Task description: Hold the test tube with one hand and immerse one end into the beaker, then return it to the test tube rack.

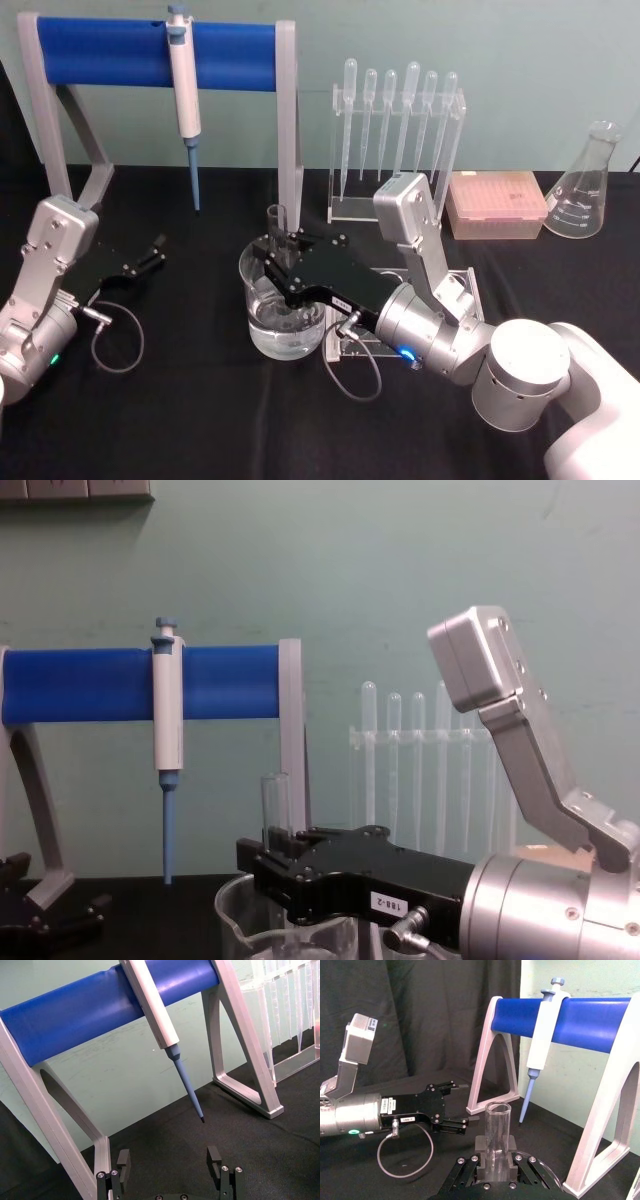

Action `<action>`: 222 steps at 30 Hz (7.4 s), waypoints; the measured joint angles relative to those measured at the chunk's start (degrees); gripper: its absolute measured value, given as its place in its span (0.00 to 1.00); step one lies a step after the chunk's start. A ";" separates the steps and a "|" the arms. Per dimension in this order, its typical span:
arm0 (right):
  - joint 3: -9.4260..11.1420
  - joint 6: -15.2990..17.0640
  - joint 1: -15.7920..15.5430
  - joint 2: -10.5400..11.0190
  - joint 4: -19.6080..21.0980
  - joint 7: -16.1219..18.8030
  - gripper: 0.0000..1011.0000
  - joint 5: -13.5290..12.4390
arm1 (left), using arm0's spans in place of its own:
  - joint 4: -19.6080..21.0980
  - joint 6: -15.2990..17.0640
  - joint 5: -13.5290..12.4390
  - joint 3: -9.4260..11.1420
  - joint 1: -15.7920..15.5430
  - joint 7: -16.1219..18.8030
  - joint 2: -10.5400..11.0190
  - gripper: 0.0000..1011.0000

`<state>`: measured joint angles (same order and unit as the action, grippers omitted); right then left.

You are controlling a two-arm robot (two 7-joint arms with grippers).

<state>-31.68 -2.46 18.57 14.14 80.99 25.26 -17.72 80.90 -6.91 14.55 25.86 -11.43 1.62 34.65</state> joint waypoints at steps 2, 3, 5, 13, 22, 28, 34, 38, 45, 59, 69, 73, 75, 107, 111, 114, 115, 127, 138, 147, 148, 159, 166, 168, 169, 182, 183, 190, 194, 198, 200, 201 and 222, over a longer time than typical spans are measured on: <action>0.00 0.00 0.00 0.00 0.00 0.00 0.23 0.00 | 0.00 0.00 0.00 0.00 0.00 0.00 0.00 0.99; 0.00 0.00 0.00 0.00 0.00 0.00 0.23 0.00 | 0.00 0.00 0.00 0.00 0.00 0.00 0.00 0.99; 0.00 0.00 0.00 0.00 0.00 0.00 0.23 0.00 | 0.00 0.00 0.00 0.00 0.00 0.00 0.00 0.99; 0.00 0.00 0.00 0.00 0.00 0.00 0.23 0.00 | 0.00 0.00 0.00 0.00 0.00 0.00 0.00 0.99; 0.00 0.00 0.00 0.00 0.00 0.00 0.22 0.00 | 0.00 0.00 0.00 0.00 0.00 0.00 0.00 0.99; 0.00 0.00 0.00 0.00 0.00 0.00 0.23 0.00 | 0.00 0.00 0.00 0.00 0.00 0.00 0.00 0.99; 0.00 0.00 0.00 0.00 0.00 0.00 0.23 0.00 | 0.00 0.00 0.00 0.00 0.00 0.00 0.00 0.99; 0.00 0.00 0.00 0.00 0.00 0.00 0.23 0.00 | 0.00 0.00 0.00 0.00 0.00 0.00 0.00 0.99; 0.00 0.00 0.00 0.00 0.00 0.00 0.22 0.00 | 0.00 0.00 0.00 0.00 0.00 0.00 0.00 0.99; 0.00 0.00 0.00 0.00 0.00 0.00 0.22 0.00 | 0.00 0.00 0.00 0.00 0.00 0.00 0.00 0.99; 0.00 0.00 0.00 0.00 0.00 0.00 0.23 0.00 | 0.00 0.00 0.00 0.00 0.00 0.00 0.00 0.99; 0.00 0.00 0.00 0.00 0.00 0.00 0.23 0.00 | 0.00 0.00 0.00 0.00 0.00 0.00 0.00 0.99; 0.00 0.00 0.00 0.00 0.00 0.00 0.23 0.00 | 0.00 0.00 0.00 0.00 0.00 0.00 0.00 0.99; 0.00 0.00 0.00 0.00 0.00 0.00 0.23 0.00 | 0.00 0.00 0.00 0.00 0.00 0.00 0.00 0.99; 0.00 0.00 0.00 0.00 0.00 0.00 0.22 0.00 | 0.00 0.00 0.00 0.00 0.00 0.00 0.00 0.99; 0.00 0.00 0.00 0.00 0.00 0.00 0.23 0.00 | 0.00 0.00 0.00 0.00 0.00 0.00 0.00 0.99; 0.00 0.00 0.00 0.00 0.00 0.00 0.23 0.00 | 0.00 0.00 0.00 0.00 0.00 0.00 0.00 0.99; 0.00 0.00 0.00 0.00 0.00 0.00 0.23 0.00 | 0.00 0.00 0.00 0.00 0.00 0.00 0.00 0.99; 0.00 0.00 0.00 0.00 0.00 0.00 0.23 0.00 | 0.00 0.00 0.00 0.00 0.00 0.00 0.00 0.99; 0.00 0.00 0.00 0.00 0.00 0.00 0.22 0.00 | 0.00 0.00 0.00 0.00 0.00 0.00 0.00 0.99; 0.00 0.00 0.00 0.00 0.00 0.00 0.23 0.00 | 0.00 0.00 0.00 0.00 0.00 0.00 0.00 0.99; 0.00 0.00 0.00 0.00 0.00 0.00 0.22 0.00 | 0.00 0.00 0.00 0.00 0.00 0.00 0.00 0.99; 0.00 0.00 0.00 0.00 0.00 0.00 0.23 0.00 | 0.00 0.00 0.00 0.00 0.00 0.00 0.00 0.99; 0.00 0.00 0.00 0.00 0.00 0.00 0.23 0.00 | 0.00 0.00 0.00 0.00 0.00 0.00 0.00 0.99; 0.00 0.00 0.00 0.00 0.00 0.00 0.23 0.00 | 0.00 0.00 0.00 0.00 0.00 0.00 0.00 0.99; 0.00 0.00 0.00 0.00 0.00 0.00 0.23 0.00 | 0.00 0.00 0.00 0.00 0.00 0.00 0.00 0.99; 0.00 0.00 0.00 0.00 0.00 0.00 0.23 0.00 | 0.00 0.00 0.00 0.00 0.00 0.00 0.00 0.99; 0.00 0.00 0.00 0.00 0.00 0.00 0.23 0.00 | 0.00 0.00 0.00 0.00 0.00 0.00 0.00 0.99; 0.00 0.00 0.00 0.00 0.00 0.00 0.23 0.00 | 0.00 0.00 0.00 0.00 0.00 0.00 0.00 0.99; 0.00 0.00 0.00 0.00 0.00 0.00 0.22 0.00 | 0.00 0.00 0.00 0.00 0.00 0.00 0.00 0.99; 0.00 0.00 0.00 0.00 0.00 0.00 0.22 0.00 | 0.00 0.00 0.00 0.00 0.00 0.00 0.00 0.99; 0.00 0.00 0.00 0.00 0.00 0.00 0.22 0.00 | 0.00 0.00 0.00 0.00 0.00 0.00 0.00 0.99; 0.00 0.00 0.00 0.00 0.00 0.00 0.23 0.00 | 0.00 0.00 0.00 0.00 0.00 0.00 0.00 0.99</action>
<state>-31.68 -2.46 18.57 14.14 80.99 25.26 -17.72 80.90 -6.91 14.55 25.86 -11.43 1.62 34.65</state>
